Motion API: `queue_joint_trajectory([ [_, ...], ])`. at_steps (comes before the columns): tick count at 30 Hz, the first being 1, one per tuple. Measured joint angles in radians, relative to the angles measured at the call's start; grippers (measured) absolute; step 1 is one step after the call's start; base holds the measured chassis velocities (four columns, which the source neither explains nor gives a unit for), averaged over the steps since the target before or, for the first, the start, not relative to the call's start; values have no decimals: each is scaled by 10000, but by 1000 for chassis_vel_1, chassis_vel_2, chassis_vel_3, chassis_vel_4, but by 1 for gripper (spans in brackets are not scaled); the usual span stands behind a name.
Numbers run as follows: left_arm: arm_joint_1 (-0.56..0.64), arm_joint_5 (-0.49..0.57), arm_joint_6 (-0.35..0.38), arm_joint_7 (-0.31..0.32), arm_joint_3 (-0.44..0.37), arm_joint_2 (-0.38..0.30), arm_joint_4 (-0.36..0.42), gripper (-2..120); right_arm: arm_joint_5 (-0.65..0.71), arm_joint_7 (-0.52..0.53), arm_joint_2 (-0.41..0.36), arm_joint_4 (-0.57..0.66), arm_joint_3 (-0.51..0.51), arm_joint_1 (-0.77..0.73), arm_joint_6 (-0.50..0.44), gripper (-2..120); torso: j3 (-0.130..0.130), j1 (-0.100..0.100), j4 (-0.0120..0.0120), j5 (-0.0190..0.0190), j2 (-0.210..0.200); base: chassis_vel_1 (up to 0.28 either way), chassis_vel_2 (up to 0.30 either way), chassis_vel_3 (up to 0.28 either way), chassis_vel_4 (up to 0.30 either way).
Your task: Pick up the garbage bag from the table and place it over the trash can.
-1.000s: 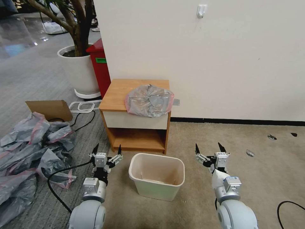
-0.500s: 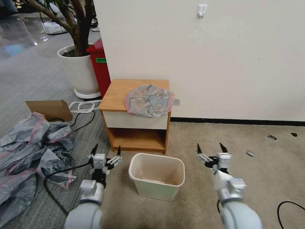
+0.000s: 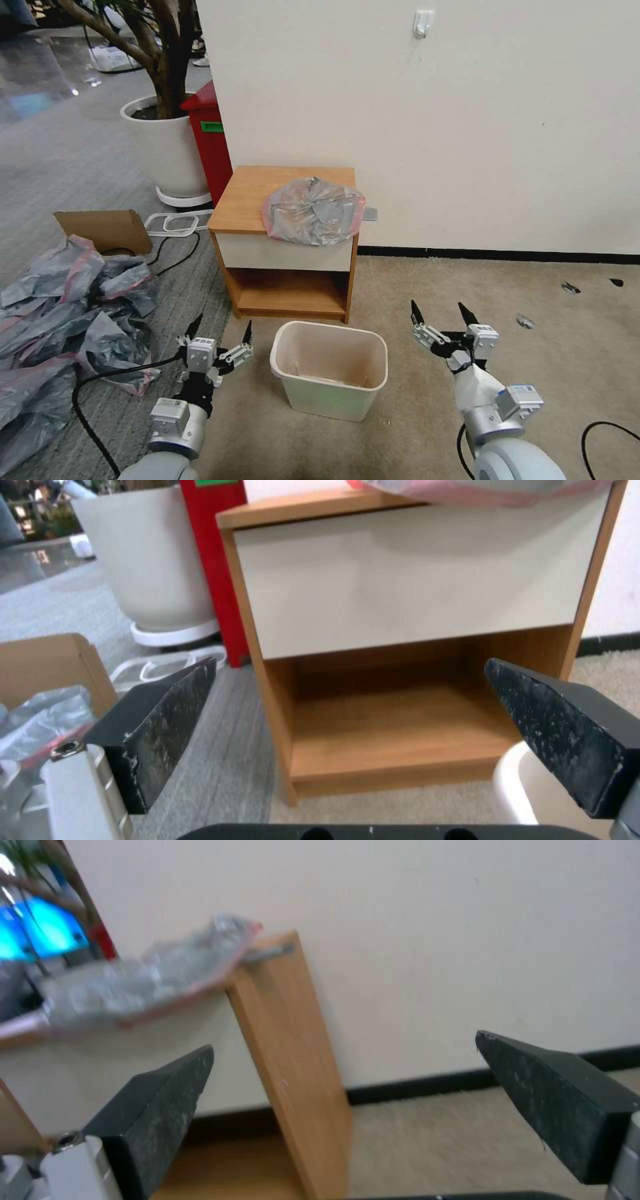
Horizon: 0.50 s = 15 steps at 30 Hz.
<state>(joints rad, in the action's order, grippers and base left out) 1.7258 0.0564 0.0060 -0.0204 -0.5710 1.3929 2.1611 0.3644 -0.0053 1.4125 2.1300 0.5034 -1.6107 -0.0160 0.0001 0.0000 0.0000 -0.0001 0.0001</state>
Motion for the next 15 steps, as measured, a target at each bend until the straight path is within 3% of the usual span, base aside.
queue_joint_trajectory([
  [1, 0, 0, 0, 0, 0, 0, 0, 100, 0, 0, 0, 0, 0, 0, 0, 100, 0, 0, 0, 0, 0, 0, 0, 0, 0],
  [4, 100, 287, -255, -1, -157, -293, -23, 100, 2235, 430, -416, -409, -468, 1145, 52, 100, 0, 0, 0, 1, 0, 0, 0, 0, 0],
  [5, 100, 287, -255, -1, -157, -293, -23, 100, 2235, 430, -416, -409, -468, 1145, 52, 100, 0, 0, 0, 1, 0, 0, 0, 0, 0],
  [7, 116, 351, -576, 49, -285, -375, -160, 100, 3600, 618, -614, -1115, -813, 2123, 130, 100, 0, 0, 1, -1, 0, 0, 0, 0, 0],
  [15, 332, 364, -923, 246, -410, -191, -52, 100, 5775, 760, -798, -2859, -1784, 4142, 59, 100, 1, 0, 0, -1, -1, 0, 0, 0, 0],
])
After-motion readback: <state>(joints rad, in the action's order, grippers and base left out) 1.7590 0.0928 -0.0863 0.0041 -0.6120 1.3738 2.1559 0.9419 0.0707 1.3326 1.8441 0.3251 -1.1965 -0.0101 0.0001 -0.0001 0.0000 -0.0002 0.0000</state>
